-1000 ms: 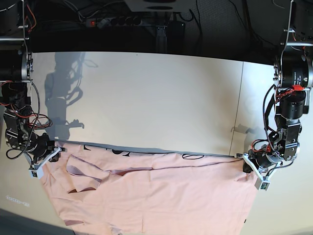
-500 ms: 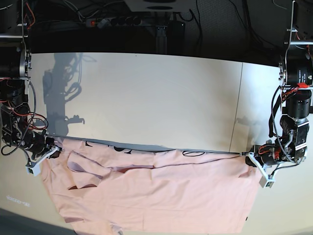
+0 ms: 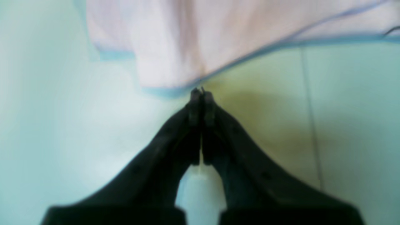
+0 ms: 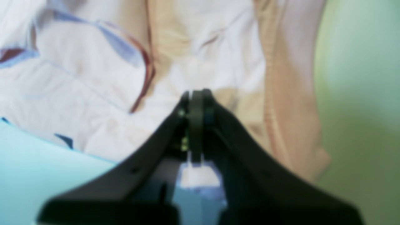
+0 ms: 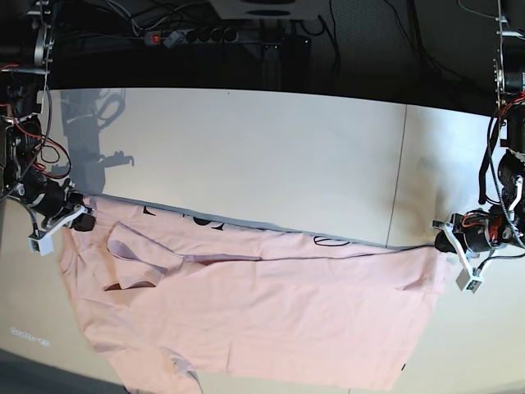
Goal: Fold the T-shirt properly
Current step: 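Regrasp the folded shirt edge with both grippers and pull it taut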
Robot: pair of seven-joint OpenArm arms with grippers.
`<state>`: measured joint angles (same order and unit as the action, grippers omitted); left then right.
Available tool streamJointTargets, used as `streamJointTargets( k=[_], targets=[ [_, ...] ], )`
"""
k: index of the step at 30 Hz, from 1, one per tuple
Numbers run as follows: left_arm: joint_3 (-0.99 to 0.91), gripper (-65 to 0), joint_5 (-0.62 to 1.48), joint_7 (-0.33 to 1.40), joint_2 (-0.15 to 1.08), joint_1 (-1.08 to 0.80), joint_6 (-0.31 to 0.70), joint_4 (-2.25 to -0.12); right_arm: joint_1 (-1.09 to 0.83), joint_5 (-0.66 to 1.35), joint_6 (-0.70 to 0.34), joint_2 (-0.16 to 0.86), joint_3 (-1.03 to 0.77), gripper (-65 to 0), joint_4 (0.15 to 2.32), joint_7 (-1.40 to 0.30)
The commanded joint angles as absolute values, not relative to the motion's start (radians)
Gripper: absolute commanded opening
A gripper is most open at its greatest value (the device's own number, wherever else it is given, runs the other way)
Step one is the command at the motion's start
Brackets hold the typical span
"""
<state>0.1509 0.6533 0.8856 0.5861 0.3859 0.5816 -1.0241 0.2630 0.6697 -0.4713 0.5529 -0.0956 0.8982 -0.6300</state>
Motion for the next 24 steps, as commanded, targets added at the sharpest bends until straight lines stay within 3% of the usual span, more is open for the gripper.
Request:
streamJointTargets(
  k=[1, 7, 12, 19, 24],
  targets=[
    [0.141, -65.0, 0.670, 0.860, 0.604, 0.430, 0.600, -1.062, 0.250, 0.615, -0.521, 0.570, -0.111, -65.0, 0.911, -0.691],
    [0.141, -65.0, 0.656, 0.830, 0.590, 0.482, 0.603, -1.087, 0.238, 0.671, -0.521, 0.567, -0.135, -65.0, 0.937, -0.689],
    [0.141, -65.0, 0.556, 0.694, 0.579, 0.487, 0.603, -1.067, 0.241, 0.670, -0.521, 0.564, -0.136, -65.0, 0.937, -0.688],
    [0.146, -65.0, 0.444, 0.506, 0.472, 0.575, 0.602, -0.840, 0.244, 0.670, -0.521, 0.564, -0.135, -65.0, 0.937, -0.677],
    [0.146, -65.0, 0.362, 0.352, 0.426, 0.629, 0.482, -0.664, 0.243, 0.669, -0.521, 0.564, -0.135, -65.0, 0.937, -0.677]
  ],
)
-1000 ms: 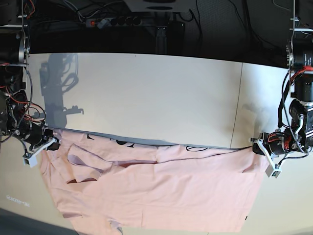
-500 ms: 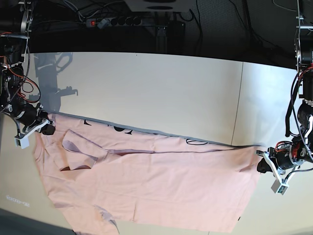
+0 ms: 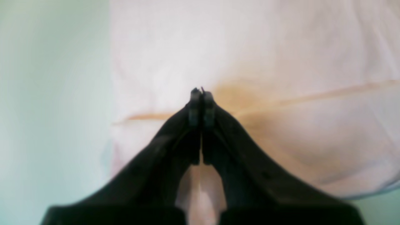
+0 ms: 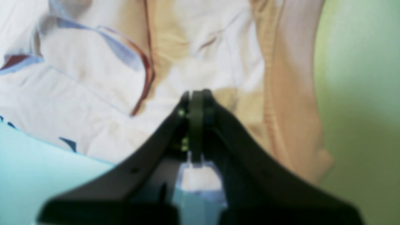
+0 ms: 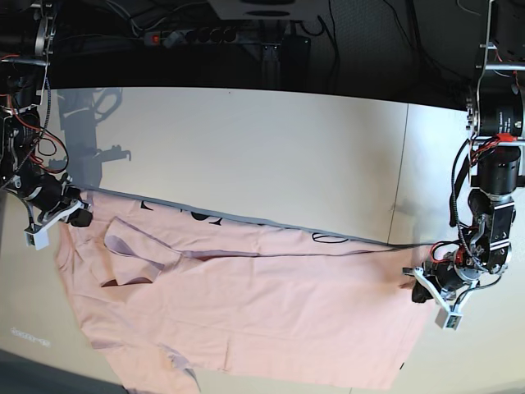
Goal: Fold the T-shirt properly
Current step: 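Regrasp the folded shirt edge with both grippers and pull it taut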
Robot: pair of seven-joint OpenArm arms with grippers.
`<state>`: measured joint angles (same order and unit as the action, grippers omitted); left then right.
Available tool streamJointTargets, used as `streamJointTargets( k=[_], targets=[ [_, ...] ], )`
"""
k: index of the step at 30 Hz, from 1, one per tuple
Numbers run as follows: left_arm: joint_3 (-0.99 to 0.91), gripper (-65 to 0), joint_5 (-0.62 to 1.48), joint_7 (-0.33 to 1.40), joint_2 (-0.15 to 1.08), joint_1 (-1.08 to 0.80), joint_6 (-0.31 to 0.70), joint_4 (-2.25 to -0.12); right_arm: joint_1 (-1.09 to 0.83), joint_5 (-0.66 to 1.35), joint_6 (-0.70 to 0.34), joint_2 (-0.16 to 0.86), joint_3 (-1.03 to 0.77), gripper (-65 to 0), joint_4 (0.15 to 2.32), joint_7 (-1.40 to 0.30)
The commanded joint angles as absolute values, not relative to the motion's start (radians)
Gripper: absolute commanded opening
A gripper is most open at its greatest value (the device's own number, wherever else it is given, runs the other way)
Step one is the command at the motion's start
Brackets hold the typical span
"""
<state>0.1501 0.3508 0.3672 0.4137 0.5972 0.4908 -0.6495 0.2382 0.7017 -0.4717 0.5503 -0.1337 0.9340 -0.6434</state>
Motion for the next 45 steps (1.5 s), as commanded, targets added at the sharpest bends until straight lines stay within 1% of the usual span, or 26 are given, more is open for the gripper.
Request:
streamJointTargets(
  k=[1, 6, 11, 20, 21, 24, 26, 29, 35, 39, 45],
  targets=[
    [0.146, -65.0, 0.345, 0.331, 0.421, 0.636, 0.482, -0.634, 0.243, 0.664, -0.521, 0.564, -0.136, -65.0, 0.937, -0.677],
    [0.146, -65.0, 0.289, 0.280, 0.381, 0.648, 0.481, -0.538, 0.243, 0.661, -0.521, 0.563, -0.136, -65.0, 0.937, -0.658],
    [0.146, -65.0, 0.249, 0.282, 0.355, 0.645, 0.410, -0.478, 0.242, 0.657, -0.521, 0.559, -0.135, -65.0, 0.937, -0.648],
    [0.146, -65.0, 0.242, 0.435, 0.397, 0.639, 0.410, -0.472, 0.237, 0.647, -0.521, 0.557, -0.136, -65.0, 0.937, -0.676],
    [0.146, -65.0, 0.244, 0.463, 0.408, 0.638, 0.437, -0.472, 0.237, 0.647, -0.521, 0.557, -0.136, -65.0, 0.937, -0.687],
    [0.146, -65.0, 0.307, 0.484, 0.440, 0.615, 0.561, -0.490, 0.226, 0.648, -0.521, 0.557, -0.136, -65.0, 0.937, -0.708],
    [0.146, -65.0, 0.360, 0.494, 0.458, 0.581, 0.605, -0.516, 0.208, 0.648, -0.521, 0.557, -0.136, -65.0, 0.937, -0.707],
    [0.146, -65.0, 0.394, 0.545, 0.469, 0.516, 0.626, -0.578, 0.182, 0.648, -0.521, 0.557, -0.136, -65.0, 0.937, -0.707],
    [0.146, -65.0, 0.408, 0.579, 0.469, 0.347, 0.623, -0.785, 0.127, 0.655, -0.521, 0.559, -0.136, -65.0, 0.944, -0.708],
    [0.143, -65.0, 0.407, 0.613, 0.469, 0.248, 0.594, -0.913, 0.084, 0.655, -0.521, 0.568, -0.138, -65.0, 0.963, -0.708],
    [0.142, -65.0, 0.407, 0.625, 0.482, 0.161, 0.595, -1.024, -0.005, 0.656, -0.521, 0.570, -0.173, -65.0, 1.084, -0.707]
  ],
)
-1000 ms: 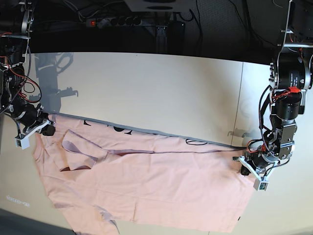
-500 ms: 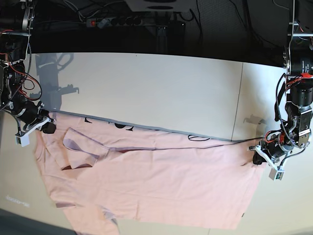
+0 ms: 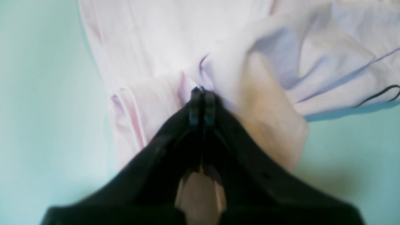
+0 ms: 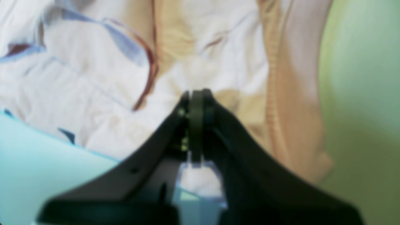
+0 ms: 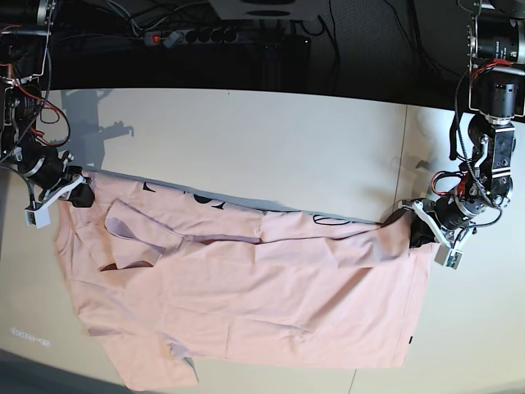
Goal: Fold the T-shirt properly
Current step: 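Regrasp the folded shirt edge with both grippers and pull it taut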
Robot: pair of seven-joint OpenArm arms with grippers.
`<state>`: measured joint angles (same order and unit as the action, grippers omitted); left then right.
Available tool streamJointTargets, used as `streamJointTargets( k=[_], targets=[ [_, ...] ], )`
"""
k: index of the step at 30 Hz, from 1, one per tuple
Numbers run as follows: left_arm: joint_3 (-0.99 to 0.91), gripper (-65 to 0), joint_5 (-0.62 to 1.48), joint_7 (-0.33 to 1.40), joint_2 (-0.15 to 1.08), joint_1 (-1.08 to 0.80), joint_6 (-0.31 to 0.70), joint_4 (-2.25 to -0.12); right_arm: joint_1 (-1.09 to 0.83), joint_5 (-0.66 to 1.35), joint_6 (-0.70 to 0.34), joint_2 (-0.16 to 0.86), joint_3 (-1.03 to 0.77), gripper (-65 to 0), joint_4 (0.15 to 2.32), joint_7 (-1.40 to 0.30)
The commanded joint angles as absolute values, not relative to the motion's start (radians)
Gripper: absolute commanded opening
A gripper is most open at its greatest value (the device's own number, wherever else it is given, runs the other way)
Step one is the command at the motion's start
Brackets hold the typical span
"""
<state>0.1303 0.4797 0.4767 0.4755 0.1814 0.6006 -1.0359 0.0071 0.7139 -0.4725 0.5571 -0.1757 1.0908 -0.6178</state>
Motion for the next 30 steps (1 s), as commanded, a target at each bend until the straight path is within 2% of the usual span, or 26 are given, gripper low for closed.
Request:
streamJointTargets(
  k=[1, 10, 16, 22, 23, 25, 27, 30],
  targets=[
    [0.142, -65.0, 0.407, 0.625, 0.486, 0.160, 0.595, -1.028, -0.016, 0.656, -0.521, 0.570, -0.178, -65.0, 1.107, -0.707],
    [0.142, -65.0, 0.377, 0.653, 0.548, 0.194, 0.583, -1.030, -0.031, 0.654, -0.521, 0.570, -0.180, -65.0, 1.171, -0.719],
    [0.142, -65.0, 0.381, 0.602, 0.614, 0.187, 0.524, -1.032, -0.031, 0.656, -0.521, 0.570, -0.180, -65.0, 1.171, -0.710],
    [0.142, -65.0, 0.404, 0.602, 0.615, 0.249, 0.524, -1.047, -0.025, 0.666, -0.520, 0.569, -0.180, -65.0, 1.171, -0.704],
    [0.142, -63.1, 0.421, 0.603, 0.616, 0.257, 0.524, -1.056, -0.025, 0.666, -0.521, 0.569, -0.180, -65.0, 1.171, -0.702],
    [0.142, -49.2, 0.430, 0.615, 0.616, 0.272, 0.525, -1.085, -0.025, 0.665, -0.521, 0.567, -0.180, -65.0, 1.171, -0.701],
    [0.142, -39.2, 0.444, 0.681, 0.618, 0.286, 0.514, -1.119, -0.025, 0.665, -0.521, 0.568, -0.180, -65.0, 1.171, -0.701],
    [0.138, -37.6, 0.529, 0.767, 0.643, 0.282, 0.501, -1.180, -0.025, 0.661, -0.521, 0.567, -0.180, -65.0, 1.171, -0.701]
  ],
)
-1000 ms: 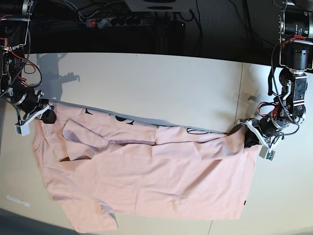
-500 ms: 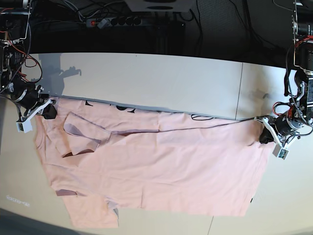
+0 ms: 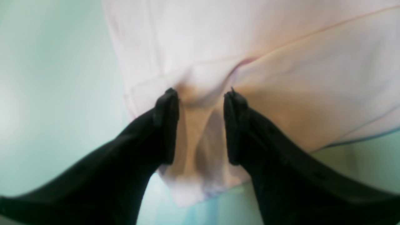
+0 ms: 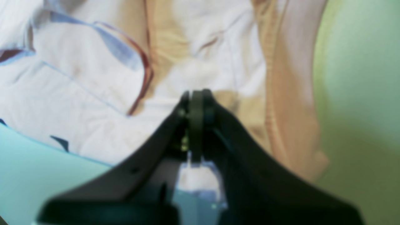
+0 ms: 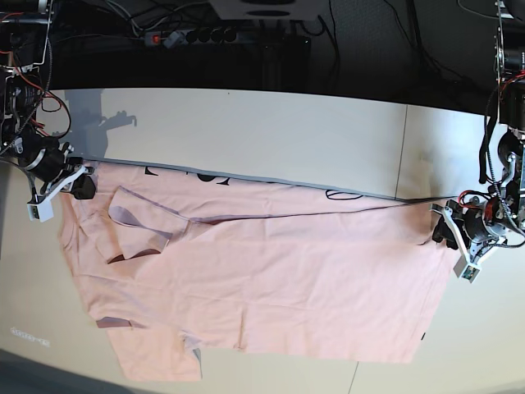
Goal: Fold the T-shirt properly
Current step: 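Regrasp the folded shirt edge with both grippers and pull it taut, then adjust the left gripper along the folded edge toward the hem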
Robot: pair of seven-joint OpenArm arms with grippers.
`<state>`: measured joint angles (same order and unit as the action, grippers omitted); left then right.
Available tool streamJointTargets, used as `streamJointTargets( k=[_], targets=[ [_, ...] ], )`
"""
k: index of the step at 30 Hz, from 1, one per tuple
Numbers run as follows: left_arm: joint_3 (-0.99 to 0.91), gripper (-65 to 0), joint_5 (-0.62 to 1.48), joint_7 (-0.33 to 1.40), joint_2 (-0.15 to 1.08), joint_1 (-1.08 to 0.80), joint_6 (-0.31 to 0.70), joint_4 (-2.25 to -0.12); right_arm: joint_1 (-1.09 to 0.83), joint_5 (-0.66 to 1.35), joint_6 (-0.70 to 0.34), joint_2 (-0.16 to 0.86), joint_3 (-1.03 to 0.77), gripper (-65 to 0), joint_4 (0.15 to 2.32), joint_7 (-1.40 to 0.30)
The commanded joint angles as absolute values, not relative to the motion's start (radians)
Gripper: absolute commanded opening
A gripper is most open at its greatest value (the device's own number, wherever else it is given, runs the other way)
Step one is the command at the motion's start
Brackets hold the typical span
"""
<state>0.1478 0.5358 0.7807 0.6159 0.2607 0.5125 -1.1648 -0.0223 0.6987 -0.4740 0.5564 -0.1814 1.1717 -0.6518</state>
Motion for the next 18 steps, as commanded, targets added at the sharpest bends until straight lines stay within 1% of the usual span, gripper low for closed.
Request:
streamJointTargets(
  k=[1, 3, 7, 12, 18],
  targets=[
    [0.135, -37.6, 0.563, 0.787, 0.653, 0.282, 0.501, -1.196, -0.025, 0.662, -0.521, 0.567, -0.180, -65.0, 1.171, -0.700],
    [0.113, -36.5, 0.604, 0.810, 0.672, 0.282, 0.501, -1.212, -0.025, 0.662, -0.521, 0.567, -0.180, -65.0, 1.171, -0.700],
    [0.021, -29.4, 0.685, 0.875, 0.693, 0.268, 0.502, -1.212, -0.025, 0.662, -0.521, 0.567, -0.180, -65.0, 1.171, -0.700],
    [-0.073, -29.3, 0.794, 0.921, 0.701, 0.179, 0.547, -1.213, -0.025, 0.662, -0.521, 0.567, -0.180, -65.0, 1.171, -0.688],
    [-0.077, -29.3, 0.825, 0.892, 0.698, 0.062, 0.551, -1.213, -0.025, 0.662, -0.521, 0.567, -0.180, -65.0, 1.171, -0.685]
  ],
)
